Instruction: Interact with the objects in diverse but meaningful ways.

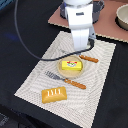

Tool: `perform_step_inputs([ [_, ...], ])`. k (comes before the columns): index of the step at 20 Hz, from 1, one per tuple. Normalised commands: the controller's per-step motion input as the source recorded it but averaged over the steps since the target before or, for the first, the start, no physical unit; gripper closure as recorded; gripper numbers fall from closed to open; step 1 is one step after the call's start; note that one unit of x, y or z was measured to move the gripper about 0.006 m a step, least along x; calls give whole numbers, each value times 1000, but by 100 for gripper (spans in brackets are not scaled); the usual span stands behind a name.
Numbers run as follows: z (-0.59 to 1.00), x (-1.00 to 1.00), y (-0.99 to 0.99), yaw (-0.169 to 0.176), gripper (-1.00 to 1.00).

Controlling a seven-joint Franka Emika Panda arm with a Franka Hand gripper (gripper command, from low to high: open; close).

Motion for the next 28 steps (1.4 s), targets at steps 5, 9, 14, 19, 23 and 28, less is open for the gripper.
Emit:
perform_step_inputs([
  [5,91,157,-974,0,-100],
  [9,48,211,-985,0,-100],
  [14,1,280,-928,-19,-100],
  [19,0,638,-746,-29,-100],
  [23,-19,450,-609,-9,-100],
  [28,-48,161,-275,0,-100],
])
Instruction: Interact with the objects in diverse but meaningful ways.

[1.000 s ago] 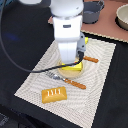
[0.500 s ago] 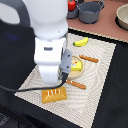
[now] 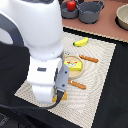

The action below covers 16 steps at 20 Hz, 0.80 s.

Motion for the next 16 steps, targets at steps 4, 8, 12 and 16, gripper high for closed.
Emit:
perform_step_inputs([
  [4,-181,0,-217,47,-100],
  [8,-148,15,-211,125,-100],
  [12,47,268,-374,98,-100],
  [16,174,440,-471,37,-100],
])
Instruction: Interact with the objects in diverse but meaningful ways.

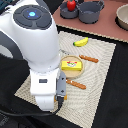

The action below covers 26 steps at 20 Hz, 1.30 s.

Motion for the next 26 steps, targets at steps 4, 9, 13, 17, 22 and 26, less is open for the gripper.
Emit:
perform_step_inputs([
  [4,47,524,-340,0,-100],
  [9,-98,354,-206,0,-100],
  [13,-119,288,-121,0,100],
  [17,-11,327,-131,-1,100],
  [22,1,299,-131,-7,100],
  [26,0,217,-94,1,100],
])
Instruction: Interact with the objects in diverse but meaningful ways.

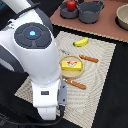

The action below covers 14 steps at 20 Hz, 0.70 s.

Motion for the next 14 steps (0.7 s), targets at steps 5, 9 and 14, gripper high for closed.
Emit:
perform_step_inputs([
  [5,38,-89,17,-7,100],
  [9,117,-802,251,-74,100],
  [14,238,-897,317,-20,100],
])
